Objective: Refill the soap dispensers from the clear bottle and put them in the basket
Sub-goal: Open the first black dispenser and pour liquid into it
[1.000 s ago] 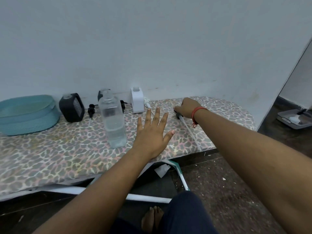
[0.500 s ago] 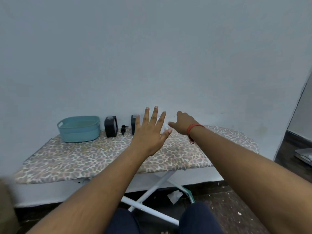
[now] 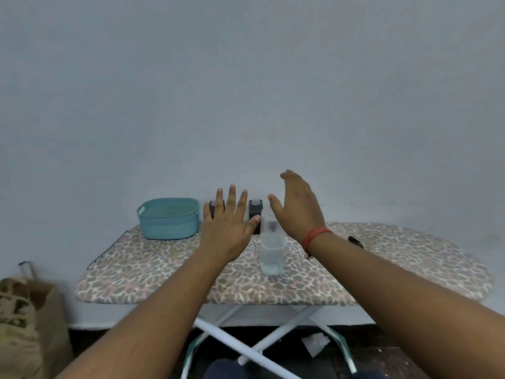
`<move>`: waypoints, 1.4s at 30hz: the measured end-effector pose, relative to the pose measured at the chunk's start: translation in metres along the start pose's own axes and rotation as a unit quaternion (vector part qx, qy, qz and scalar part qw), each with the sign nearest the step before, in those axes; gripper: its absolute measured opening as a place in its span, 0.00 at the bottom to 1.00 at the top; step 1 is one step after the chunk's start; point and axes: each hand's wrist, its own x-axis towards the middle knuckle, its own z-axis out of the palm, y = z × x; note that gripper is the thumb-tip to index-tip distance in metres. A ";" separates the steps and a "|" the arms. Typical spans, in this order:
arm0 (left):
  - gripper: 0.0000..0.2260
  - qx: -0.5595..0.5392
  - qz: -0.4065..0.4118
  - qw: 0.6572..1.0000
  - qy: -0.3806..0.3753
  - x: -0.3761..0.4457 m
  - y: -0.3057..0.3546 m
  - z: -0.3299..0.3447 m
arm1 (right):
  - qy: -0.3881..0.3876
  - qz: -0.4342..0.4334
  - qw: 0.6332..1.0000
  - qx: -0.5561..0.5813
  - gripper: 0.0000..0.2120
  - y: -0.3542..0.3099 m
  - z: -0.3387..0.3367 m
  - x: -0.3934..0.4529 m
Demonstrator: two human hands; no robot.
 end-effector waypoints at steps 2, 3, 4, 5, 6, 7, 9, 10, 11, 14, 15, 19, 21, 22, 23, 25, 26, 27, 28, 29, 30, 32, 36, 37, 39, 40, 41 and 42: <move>0.34 0.001 -0.015 1.000 -0.013 0.000 -0.015 0.014 | 0.001 -0.006 1.000 0.027 0.26 -0.002 0.009 -0.002; 0.34 -0.001 -0.025 1.000 -0.019 0.000 -0.023 0.021 | 0.002 -0.017 0.999 0.033 0.25 -0.004 0.015 -0.002; 0.33 -0.003 -0.035 0.999 -0.025 0.001 -0.030 0.028 | 0.000 -0.031 0.999 0.037 0.24 -0.007 0.021 -0.003; 0.33 -0.003 -0.048 0.998 -0.034 0.002 -0.039 0.036 | -0.004 -0.046 0.998 0.042 0.24 -0.011 0.028 -0.004; 0.34 -0.003 -0.060 0.997 -0.043 0.002 -0.045 0.042 | -0.008 -0.060 0.997 0.047 0.23 -0.015 0.033 -0.005; 0.34 -0.004 -0.072 0.996 -0.050 0.004 -0.052 0.049 | -0.013 -0.074 0.996 0.052 0.23 -0.020 0.040 -0.007; 0.35 -0.007 -0.090 0.994 -0.064 0.007 -0.066 0.062 | -0.025 -0.101 0.993 0.057 0.23 -0.028 0.055 -0.010; 0.35 -0.007 -0.097 0.993 -0.071 0.009 -0.073 0.068 | -0.033 -0.111 0.991 0.061 0.23 -0.032 0.064 -0.012; 0.35 -0.008 -0.102 0.992 -0.076 0.011 -0.078 0.073 | -0.043 -0.117 0.990 0.067 0.23 -0.035 0.073 -0.014; 0.36 -0.034 -0.128 0.988 -0.084 0.022 -0.094 0.089 | -0.075 -0.087 0.988 0.102 0.22 -0.041 0.111 -0.018; 0.35 -0.055 -0.138 0.985 -0.083 0.026 -0.099 0.095 | -0.088 -0.059 0.987 0.125 0.22 -0.042 0.125 -0.018; 0.33 -0.225 -0.178 0.956 -0.054 0.048 -0.112 0.114 | -0.134 0.097 0.956 0.243 0.22 -0.042 0.180 -0.008; 0.32 -0.330 -0.219 0.917 -0.039 0.056 -0.115 0.119 | -0.154 0.165 0.932 0.285 0.23 -0.040 0.204 0.002; 0.32 -0.373 -0.242 0.895 -0.034 0.059 -0.116 0.122 | -0.162 0.195 0.917 0.307 0.23 -0.040 0.216 0.008; 0.31 -0.405 -0.264 0.875 -0.032 0.063 -0.118 0.124 | -0.168 0.225 0.902 0.328 0.24 -0.039 0.227 0.015; 0.31 -0.448 -0.294 0.844 -0.030 0.070 -0.122 0.128 | -0.173 0.274 0.875 0.361 0.24 -0.040 0.245 0.028; 0.30 -0.465 -0.300 0.832 -0.027 0.073 -0.124 0.129 | -0.172 0.291 0.865 0.371 0.24 -0.041 0.251 0.034; 0.30 -0.480 -0.304 0.822 -0.027 0.077 -0.128 0.132 | -0.170 0.304 0.858 0.378 0.24 -0.041 0.258 0.039; 0.29 -0.495 -0.304 0.813 -0.030 0.082 -0.131 0.135 | -0.168 0.310 0.854 0.383 0.23 -0.041 0.263 0.045; 0.29 -0.512 -0.303 0.803 -0.033 0.086 -0.135 0.137 | -0.166 0.311 0.853 0.385 0.23 -0.041 0.267 0.049; 0.27 -0.532 -0.300 0.791 -0.038 0.091 -0.138 0.139 | -0.166 0.311 0.852 0.387 0.24 -0.040 0.270 0.052; 0.22 -0.566 -0.278 0.775 -0.050 0.097 -0.142 0.143 | -0.173 0.313 0.847 0.393 0.27 -0.039 0.275 0.054; 0.17 -0.585 -0.261 0.766 -0.052 0.096 -0.138 0.143 | -0.187 0.306 0.841 0.405 0.30 -0.038 0.277 0.048; 0.17 -0.589 -0.262 0.763 -0.047 0.093 -0.136 0.141 | -0.188 0.302 0.842 0.405 0.29 -0.038 0.275 0.046; 0.17 -0.590 -0.261 0.763 -0.038 0.086 -0.129 0.134 | -0.185 0.291 0.847 0.405 0.28 -0.041 0.267 0.041; 0.16 -0.588 -0.259 0.765 -0.035 0.081 -0.125 0.128 | -0.181 0.285 0.849 0.406 0.27 -0.043 0.262 0.037; 0.16 -0.586 -0.256 0.768 -0.031 0.075 -0.121 0.123 | -0.177 0.279 0.851 0.408 0.26 -0.044 0.257 0.033; 0.16 -0.584 -0.251 0.772 -0.027 0.068 -0.116 0.117 | -0.172 0.272 0.854 0.408 0.24 -0.047 0.250 0.027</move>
